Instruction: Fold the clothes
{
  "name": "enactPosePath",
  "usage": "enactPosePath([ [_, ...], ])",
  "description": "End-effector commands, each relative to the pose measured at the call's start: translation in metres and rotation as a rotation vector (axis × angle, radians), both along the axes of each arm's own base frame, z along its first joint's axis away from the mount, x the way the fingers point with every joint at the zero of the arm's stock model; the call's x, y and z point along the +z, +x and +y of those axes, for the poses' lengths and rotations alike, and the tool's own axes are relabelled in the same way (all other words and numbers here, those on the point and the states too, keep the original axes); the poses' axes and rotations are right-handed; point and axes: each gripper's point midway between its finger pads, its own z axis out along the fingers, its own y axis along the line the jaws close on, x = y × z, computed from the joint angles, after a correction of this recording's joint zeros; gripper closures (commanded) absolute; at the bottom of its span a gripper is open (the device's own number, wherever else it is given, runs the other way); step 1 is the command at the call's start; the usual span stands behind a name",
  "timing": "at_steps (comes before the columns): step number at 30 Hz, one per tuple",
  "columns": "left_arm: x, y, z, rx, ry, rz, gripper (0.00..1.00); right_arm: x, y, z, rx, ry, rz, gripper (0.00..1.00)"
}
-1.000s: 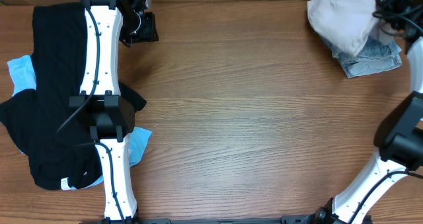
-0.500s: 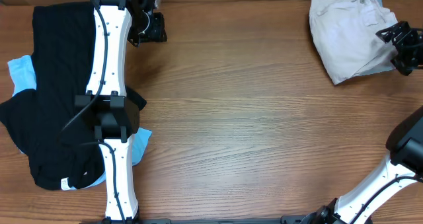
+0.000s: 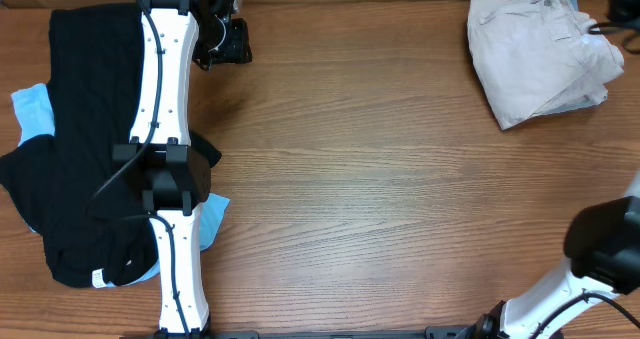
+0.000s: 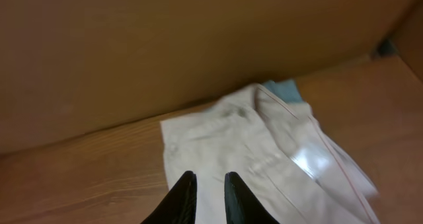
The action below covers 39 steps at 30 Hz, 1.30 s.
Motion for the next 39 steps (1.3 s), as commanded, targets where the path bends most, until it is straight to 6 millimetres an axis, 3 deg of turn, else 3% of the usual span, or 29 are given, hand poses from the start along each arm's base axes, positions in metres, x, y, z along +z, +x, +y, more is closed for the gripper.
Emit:
enactPosePath([
  [1, 0.010, 0.003, 0.000, 0.005, 0.001, -0.031, 0.57, -0.062, 0.025, 0.004, 0.000, -0.079, 0.121, 0.82],
  [5, 0.010, 0.003, 0.000, 0.005, 0.002, -0.031, 0.56, -0.117, 0.047, 0.004, 0.013, -0.058, 0.183, 0.82],
  [8, 0.010, 0.005, 0.000, 0.006, 0.001, -0.039, 0.46, -0.162, 0.053, -0.002, 0.008, -0.034, 0.249, 0.81],
  [10, 0.011, 0.009, -0.001, 0.005, 0.000, -0.054, 0.39, -0.194, 0.053, -0.013, -0.024, -0.006, 0.299, 0.78],
  [11, 0.012, 0.011, -0.001, 0.005, -0.001, -0.066, 0.34, -0.221, 0.049, -0.028, -0.087, 0.030, 0.341, 0.77],
  [14, 0.013, 0.014, -0.001, 0.005, -0.002, -0.077, 0.28, -0.252, 0.045, -0.048, -0.162, 0.093, 0.373, 0.76],
  [15, 0.013, 0.014, -0.001, 0.005, -0.002, -0.079, 0.26, -0.259, 0.044, -0.055, -0.187, 0.112, 0.376, 0.72],
  [17, 0.014, 0.016, -0.001, 0.005, -0.002, -0.085, 0.08, -0.263, 0.041, -0.066, -0.232, 0.165, 0.367, 0.44],
  [19, 0.014, 0.017, -0.001, 0.005, -0.002, -0.089, 0.00, -0.246, 0.043, -0.064, -0.209, 0.210, 0.336, 0.24],
  [21, 0.015, 0.017, -0.001, 0.005, -0.002, -0.091, 0.00, -0.211, 0.046, -0.060, -0.165, 0.250, 0.284, 0.05],
  [22, 0.014, 0.017, -0.001, 0.005, -0.002, -0.090, 0.00, -0.191, 0.047, -0.057, -0.145, 0.261, 0.256, 0.00],
  [25, 0.014, 0.017, -0.001, 0.005, -0.002, -0.090, 0.00, -0.107, 0.045, -0.049, -0.101, 0.255, 0.149, 0.00],
  [28, 0.014, 0.017, -0.001, 0.004, -0.002, -0.090, 0.00, -0.010, 0.027, -0.038, -0.081, 0.200, 0.019, 0.00],
  [29, 0.014, 0.017, -0.001, 0.005, -0.002, -0.090, 0.00, 0.025, 0.017, -0.029, -0.068, 0.182, -0.029, 0.00],
  [30, 0.014, 0.017, -0.001, 0.005, -0.002, -0.090, 0.00, 0.082, -0.008, -0.008, -0.033, 0.157, -0.110, 0.00],
  [33, 0.014, 0.017, -0.001, 0.005, -0.002, -0.090, 0.00, 0.154, -0.057, 0.040, 0.054, 0.142, -0.214, 0.00],
  [35, 0.014, 0.017, -0.001, 0.005, -0.002, -0.090, 0.00, 0.187, -0.091, 0.072, 0.111, 0.135, -0.264, 0.00],
  [39, 0.014, 0.017, -0.001, 0.005, -0.002, -0.090, 0.00, 0.222, -0.148, 0.117, 0.168, 0.123, -0.310, 0.00],
])
